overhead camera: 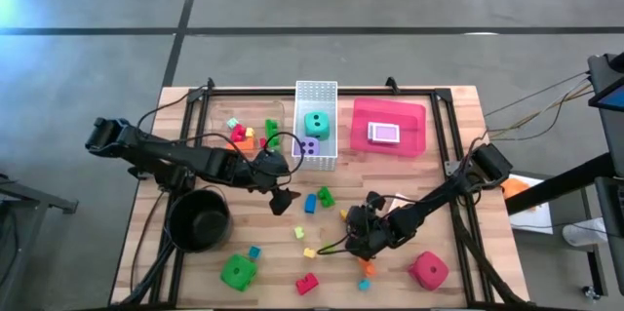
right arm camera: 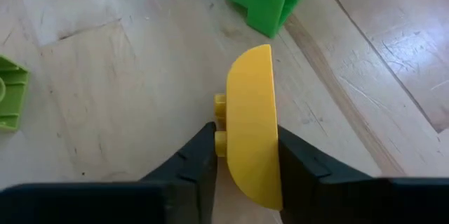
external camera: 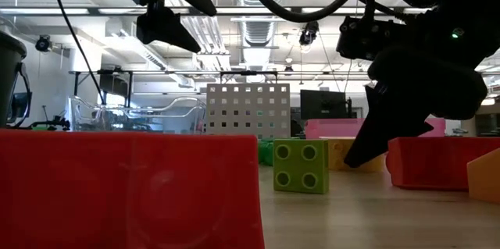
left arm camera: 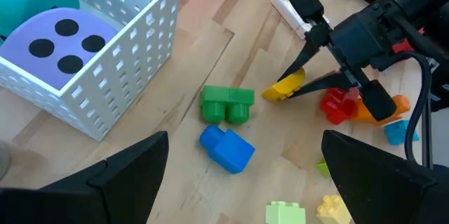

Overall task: Pick & Place Toys
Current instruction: Put the yellow game piece into the transparent bin

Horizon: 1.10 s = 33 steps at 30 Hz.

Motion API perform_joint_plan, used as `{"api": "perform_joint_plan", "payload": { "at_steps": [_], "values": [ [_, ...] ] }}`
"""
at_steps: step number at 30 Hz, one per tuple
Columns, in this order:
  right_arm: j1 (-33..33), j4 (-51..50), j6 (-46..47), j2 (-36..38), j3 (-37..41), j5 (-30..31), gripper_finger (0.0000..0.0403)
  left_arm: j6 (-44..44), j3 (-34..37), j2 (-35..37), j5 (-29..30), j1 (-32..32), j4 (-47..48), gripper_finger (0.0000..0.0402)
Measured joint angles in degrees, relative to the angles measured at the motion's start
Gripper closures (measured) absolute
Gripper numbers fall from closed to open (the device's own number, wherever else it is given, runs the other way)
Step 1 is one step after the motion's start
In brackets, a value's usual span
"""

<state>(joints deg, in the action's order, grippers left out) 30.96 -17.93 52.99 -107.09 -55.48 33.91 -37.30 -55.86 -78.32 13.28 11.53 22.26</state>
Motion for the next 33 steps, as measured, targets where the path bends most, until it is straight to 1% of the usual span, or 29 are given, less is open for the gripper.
{"api": "perform_joint_plan", "payload": {
  "at_steps": [1, 7, 9, 14, 17, 24, 28, 30, 32, 33],
  "values": [
    [0.0, 0.0, -0.4, 0.0, 0.0, 0.0, 0.0318, 0.0, 0.0, 0.0, 0.0, 0.0, 0.0, 0.0023],
    [0.0, -0.1, -1.5, 0.0, -0.2, 0.0, 0.0318, 0.0, 0.0, 0.0, -0.1, 0.1, -0.1, 0.0023],
    [0.0, -0.1, -3.0, 0.4, -0.4, -0.1, 0.0318, 1.2, 0.0, 0.0, -0.7, 0.1, -0.9, 0.0023],
    [0.0, -0.1, -9.0, 4.2, -1.8, -0.3, 0.0318, 6.4, 0.0, 0.0, -5.7, 0.8, -7.8, 0.0023],
    [0.3, 0.2, -13.8, 8.0, -2.7, -0.3, 0.0318, 7.0, 0.0, 0.0, -6.9, 1.3, -11.9, 0.0023],
    [2.5, 2.9, -26.8, 16.4, -5.5, 1.2, 0.0318, -1.4, -0.1, -0.3, -6.9, 1.3, -17.8, 0.0023],
    [2.8, 3.2, -34.7, 17.9, -7.7, 5.4, 0.0318, -6.8, -0.2, -1.4, -6.9, 1.3, -23.7, 0.0023],
    [2.8, 3.3, -40.9, 17.5, -9.3, 7.1, 0.0318, -9.1, -0.1, -1.8, -6.9, 1.3, -26.1, 0.0023],
    [2.9, 3.1, -46.5, 16.6, -10.9, 10.4, 0.0318, -12.0, -0.2, -2.6, -6.9, 1.2, -30.2, 0.0023],
    [3.0, 2.8, -48.4, 15.9, -11.7, 12.9, 0.0318, -13.1, -0.2, -2.6, -6.9, 1.2, -30.3, 0.0023]
  ]
}}
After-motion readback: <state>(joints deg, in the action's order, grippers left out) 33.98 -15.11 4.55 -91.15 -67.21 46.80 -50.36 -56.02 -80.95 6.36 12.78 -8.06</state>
